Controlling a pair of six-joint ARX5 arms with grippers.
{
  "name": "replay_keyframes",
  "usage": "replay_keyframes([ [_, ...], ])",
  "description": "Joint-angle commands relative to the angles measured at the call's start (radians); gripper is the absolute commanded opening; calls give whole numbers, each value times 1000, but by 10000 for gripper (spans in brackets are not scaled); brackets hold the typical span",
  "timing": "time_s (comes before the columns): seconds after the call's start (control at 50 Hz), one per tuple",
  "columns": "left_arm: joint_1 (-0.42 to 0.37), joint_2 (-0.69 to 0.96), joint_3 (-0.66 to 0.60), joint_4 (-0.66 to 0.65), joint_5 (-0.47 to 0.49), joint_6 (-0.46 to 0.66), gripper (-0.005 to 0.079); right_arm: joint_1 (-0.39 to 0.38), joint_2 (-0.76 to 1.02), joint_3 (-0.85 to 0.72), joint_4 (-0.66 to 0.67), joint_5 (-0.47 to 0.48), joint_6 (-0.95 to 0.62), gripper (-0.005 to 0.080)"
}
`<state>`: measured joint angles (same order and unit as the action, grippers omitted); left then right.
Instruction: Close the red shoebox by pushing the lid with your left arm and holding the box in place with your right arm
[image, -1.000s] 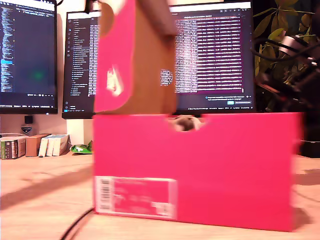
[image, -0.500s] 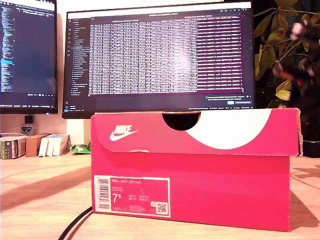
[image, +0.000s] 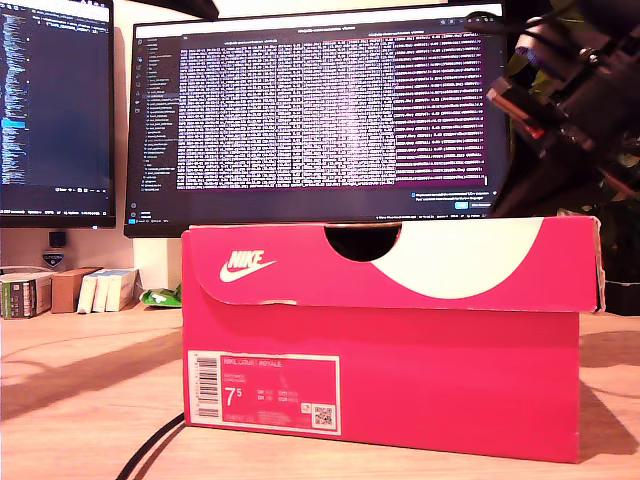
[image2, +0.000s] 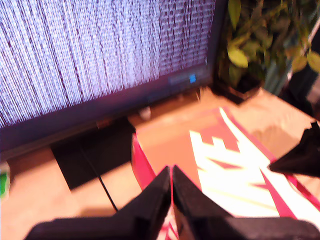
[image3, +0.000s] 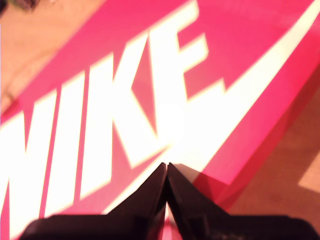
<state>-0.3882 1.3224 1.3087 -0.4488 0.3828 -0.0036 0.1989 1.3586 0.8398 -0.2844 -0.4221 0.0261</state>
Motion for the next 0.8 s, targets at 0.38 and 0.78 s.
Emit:
replay_keyframes([
  [0.38,7,-10,-12,-45,10,52,-19,10,-8,5,-50,66,-110,-12],
  [0.78,142,-22,-14,-84,5,103,-19,8,-135,5,41,209,-112,-13],
])
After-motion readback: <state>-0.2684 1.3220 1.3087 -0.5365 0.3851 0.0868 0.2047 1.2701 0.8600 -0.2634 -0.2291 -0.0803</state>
